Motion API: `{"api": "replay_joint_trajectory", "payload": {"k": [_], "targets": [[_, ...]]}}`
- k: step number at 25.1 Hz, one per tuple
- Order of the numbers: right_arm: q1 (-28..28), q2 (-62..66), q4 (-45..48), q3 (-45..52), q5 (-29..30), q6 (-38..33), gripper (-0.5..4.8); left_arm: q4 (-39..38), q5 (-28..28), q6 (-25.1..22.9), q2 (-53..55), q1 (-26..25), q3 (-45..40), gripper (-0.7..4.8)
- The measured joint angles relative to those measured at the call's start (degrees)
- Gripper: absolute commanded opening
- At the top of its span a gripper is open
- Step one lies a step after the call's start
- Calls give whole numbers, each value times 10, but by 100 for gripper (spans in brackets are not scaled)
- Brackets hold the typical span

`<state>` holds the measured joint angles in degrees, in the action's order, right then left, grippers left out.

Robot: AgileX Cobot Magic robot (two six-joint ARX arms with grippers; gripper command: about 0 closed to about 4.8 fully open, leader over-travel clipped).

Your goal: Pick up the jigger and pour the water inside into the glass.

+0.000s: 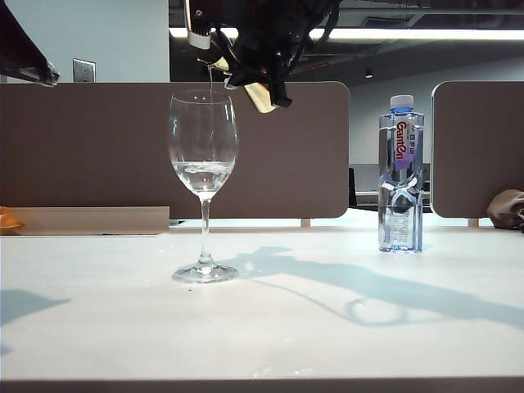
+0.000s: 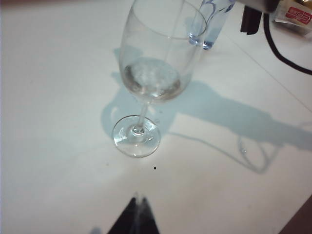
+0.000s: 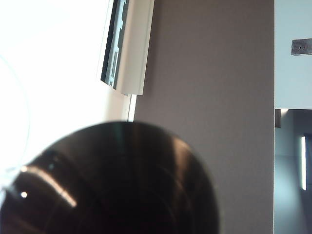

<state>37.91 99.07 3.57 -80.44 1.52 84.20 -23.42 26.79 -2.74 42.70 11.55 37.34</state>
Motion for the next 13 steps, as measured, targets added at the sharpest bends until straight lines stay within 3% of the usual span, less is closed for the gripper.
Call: {"api": "replay_joint_trajectory", "payload": {"k": [13], "targets": [[0,0,0,0,0,31,13,0,0,0,0,0,0,4]]}}
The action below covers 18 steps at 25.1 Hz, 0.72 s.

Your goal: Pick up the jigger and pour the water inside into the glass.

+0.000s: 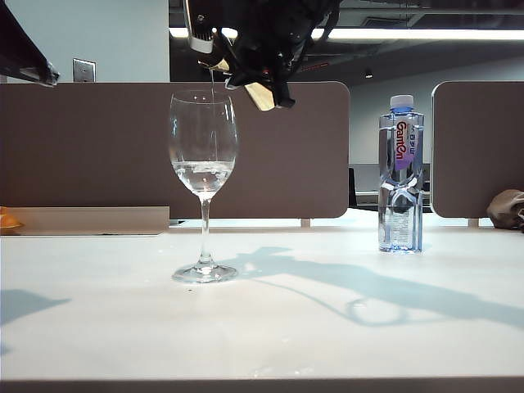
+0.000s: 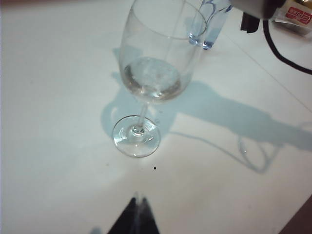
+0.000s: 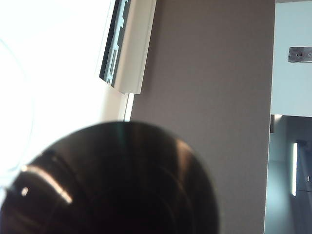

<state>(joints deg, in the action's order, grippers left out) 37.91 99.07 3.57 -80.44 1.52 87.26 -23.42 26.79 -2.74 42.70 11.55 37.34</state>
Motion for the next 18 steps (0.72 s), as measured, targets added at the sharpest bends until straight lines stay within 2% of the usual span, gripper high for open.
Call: {"api": "replay_joint_trajectory", "payload": {"k": [12,18], "targets": [[0,0,-15,0,0,-96,13,0,0,0,0,0,0,4],[0,0,-18,0,0,-103,13,0,0,0,0,0,0,4]]}}
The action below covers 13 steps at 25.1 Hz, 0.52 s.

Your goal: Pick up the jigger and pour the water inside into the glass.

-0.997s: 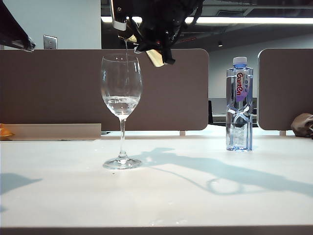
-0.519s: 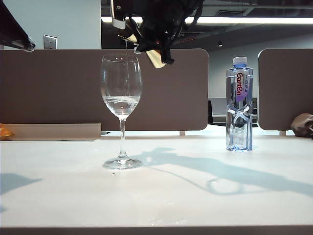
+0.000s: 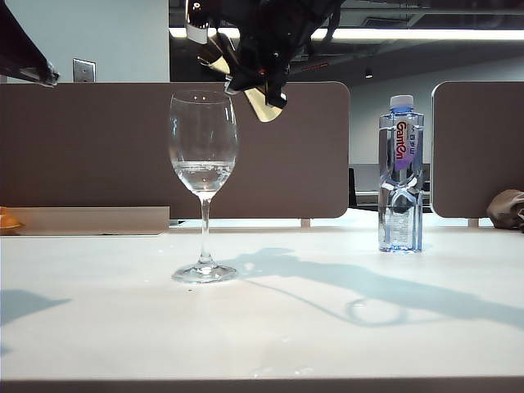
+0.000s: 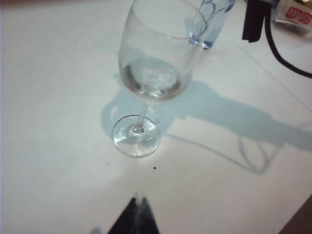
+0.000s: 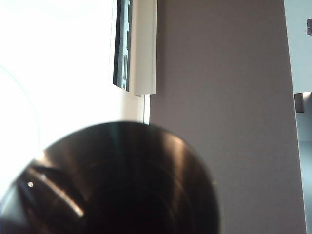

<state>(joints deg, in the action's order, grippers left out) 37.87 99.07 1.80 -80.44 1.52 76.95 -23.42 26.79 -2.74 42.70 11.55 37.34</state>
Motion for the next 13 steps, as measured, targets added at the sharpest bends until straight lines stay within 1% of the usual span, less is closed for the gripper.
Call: {"api": "replay_joint_trajectory", "payload": {"k": [7,10,13], "targets": [[0,0,-15,0,0,28,13,0,0,0,0,0,0,4],[0,0,-19,0,0,29,13,0,0,0,0,0,0,4],[0,0,-29,0,0,14,13,0,0,0,0,0,0,4]]}}
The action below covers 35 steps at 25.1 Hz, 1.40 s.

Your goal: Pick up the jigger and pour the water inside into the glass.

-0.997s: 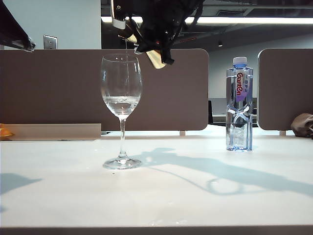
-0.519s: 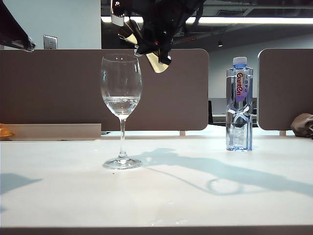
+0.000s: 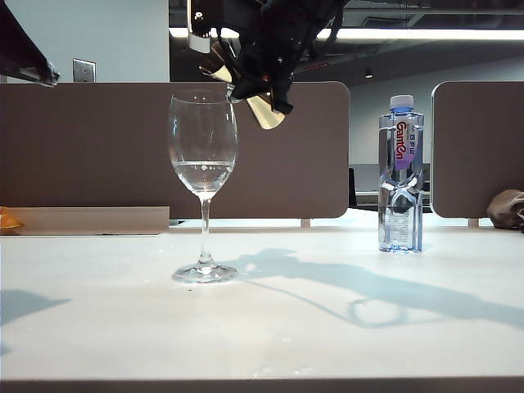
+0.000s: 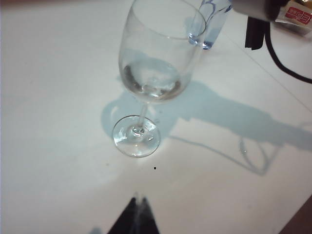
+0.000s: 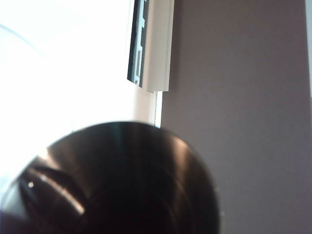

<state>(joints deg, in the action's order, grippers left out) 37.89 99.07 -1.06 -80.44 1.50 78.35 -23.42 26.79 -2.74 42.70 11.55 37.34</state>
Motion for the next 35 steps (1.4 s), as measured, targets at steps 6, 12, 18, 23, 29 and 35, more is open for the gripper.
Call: {"api": "replay_joint_trajectory", "payload": {"k": [6,12,18,23,29,35], "targets": [[0,0,-1,0,0,-7,13,0,0,0,0,0,0,4],[0,0,-1,0,0,-7,13,0,0,0,0,0,0,4],[0,0,-1,0,0,-7,13,0,0,0,0,0,0,4],[0,0,-1,0,0,-10,13,0,0,0,0,0,0,4],[0,0,-1,0,0,-38,13,0,0,0,0,0,0,4],[0,0,-1,0,0,-101,12,0,0,0,0,0,0,4]]}}
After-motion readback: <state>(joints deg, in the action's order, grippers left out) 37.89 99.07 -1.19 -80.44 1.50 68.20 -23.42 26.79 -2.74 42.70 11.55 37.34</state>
